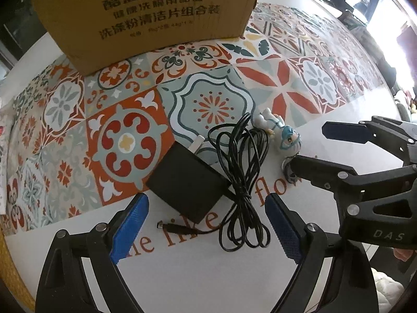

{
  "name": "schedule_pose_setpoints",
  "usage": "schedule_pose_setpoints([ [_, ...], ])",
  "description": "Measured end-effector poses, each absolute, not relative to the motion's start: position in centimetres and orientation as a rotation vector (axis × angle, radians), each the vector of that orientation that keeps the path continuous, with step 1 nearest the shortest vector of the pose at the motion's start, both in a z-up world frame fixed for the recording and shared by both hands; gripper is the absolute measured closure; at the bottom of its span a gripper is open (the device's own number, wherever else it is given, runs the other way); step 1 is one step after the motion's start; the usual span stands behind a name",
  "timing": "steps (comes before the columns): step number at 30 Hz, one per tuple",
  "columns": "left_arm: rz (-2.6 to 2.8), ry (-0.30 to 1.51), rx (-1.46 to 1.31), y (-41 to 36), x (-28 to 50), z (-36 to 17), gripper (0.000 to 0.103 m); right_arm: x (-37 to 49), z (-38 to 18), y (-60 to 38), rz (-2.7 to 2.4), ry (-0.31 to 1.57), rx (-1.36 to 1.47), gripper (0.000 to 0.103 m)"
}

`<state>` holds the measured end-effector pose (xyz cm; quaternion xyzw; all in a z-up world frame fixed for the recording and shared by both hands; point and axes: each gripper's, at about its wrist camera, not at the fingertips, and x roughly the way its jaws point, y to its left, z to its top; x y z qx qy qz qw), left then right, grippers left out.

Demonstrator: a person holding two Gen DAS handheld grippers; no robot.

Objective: Organize rigid objects
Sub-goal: 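Grasp the black power adapter with the left gripper while the right gripper grasps the astronaut figurine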

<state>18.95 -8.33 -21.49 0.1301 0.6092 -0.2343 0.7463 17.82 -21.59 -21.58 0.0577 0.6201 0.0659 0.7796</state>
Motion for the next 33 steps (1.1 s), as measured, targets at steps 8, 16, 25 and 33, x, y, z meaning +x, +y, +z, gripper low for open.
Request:
schedule_pose_setpoints([
  [8,-0.509,1.361,0.279,-8.9,20.3,-23.1,0.012,19.0,-22.8,-21.5,0.154,1.363,0.110,0.042],
  [16,-0.486,1.315,0.296,-9.3,20.7,-23.3,0.013,19.5,-23.4,-21.2,0.144,1.370,0.093,0.053],
  [25,-0.424,1.285,0.247,-8.2,20.4,-23.0,0.020,19.3,-23.5,-20.7,0.135,1.343,0.089,0.075],
  [33,-0.389,1.268,0.177,-6.8,19.6,-22.0,0.020,18.3,-22.6,-21.1,0.122,1.305,0.124,0.075],
])
